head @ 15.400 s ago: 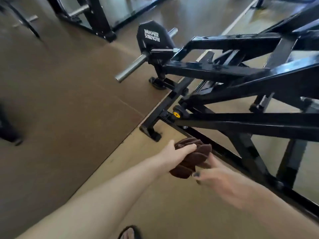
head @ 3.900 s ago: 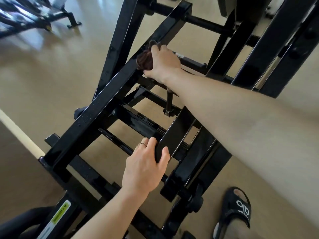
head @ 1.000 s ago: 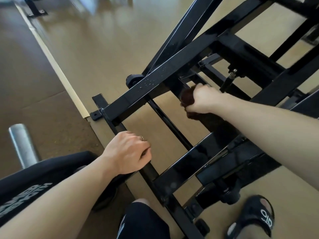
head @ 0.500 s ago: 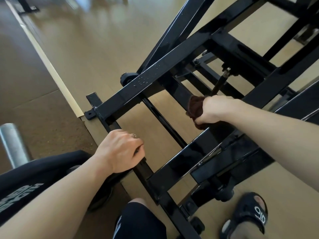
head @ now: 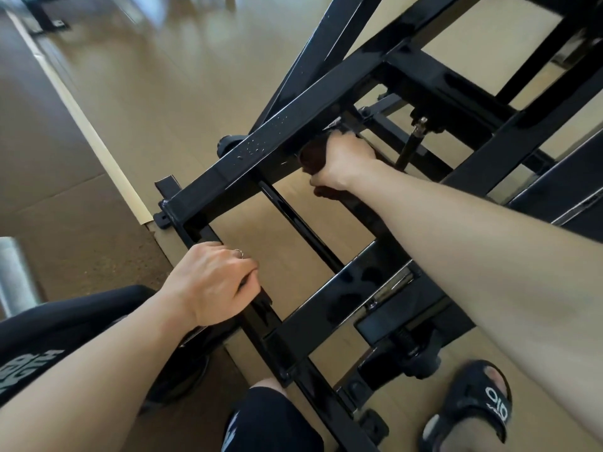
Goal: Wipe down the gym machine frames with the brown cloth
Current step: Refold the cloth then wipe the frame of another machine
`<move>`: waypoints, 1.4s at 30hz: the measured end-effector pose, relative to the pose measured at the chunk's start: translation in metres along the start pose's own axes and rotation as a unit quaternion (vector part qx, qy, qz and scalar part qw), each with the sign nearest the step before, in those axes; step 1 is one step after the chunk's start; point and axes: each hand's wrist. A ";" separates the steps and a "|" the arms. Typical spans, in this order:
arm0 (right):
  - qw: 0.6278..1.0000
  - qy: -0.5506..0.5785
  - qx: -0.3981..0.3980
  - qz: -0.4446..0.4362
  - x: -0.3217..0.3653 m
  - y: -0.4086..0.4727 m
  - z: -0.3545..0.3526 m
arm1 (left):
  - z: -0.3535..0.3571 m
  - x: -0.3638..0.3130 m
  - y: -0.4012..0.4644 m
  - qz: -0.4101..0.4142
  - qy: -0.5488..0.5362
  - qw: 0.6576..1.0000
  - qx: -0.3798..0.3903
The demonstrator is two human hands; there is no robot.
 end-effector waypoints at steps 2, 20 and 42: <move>0.999 -0.038 0.033 -0.009 -0.012 -0.015 -0.005 | 0.000 -0.002 -0.001 -0.005 0.001 1.000 -0.002; 1.000 -0.013 0.027 0.003 0.013 0.017 -0.006 | 0.005 0.002 -0.001 -0.004 0.002 1.000 0.020; 0.996 -0.064 0.060 0.033 -0.002 0.000 -0.005 | 0.006 0.002 0.000 -0.001 -0.021 0.999 -0.037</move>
Point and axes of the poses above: each hand's wrist, its own y-axis towards the middle knuckle, its own z-axis out of the palm, x = y × z, and after that the axes turned 2 degrees about y, right-handed
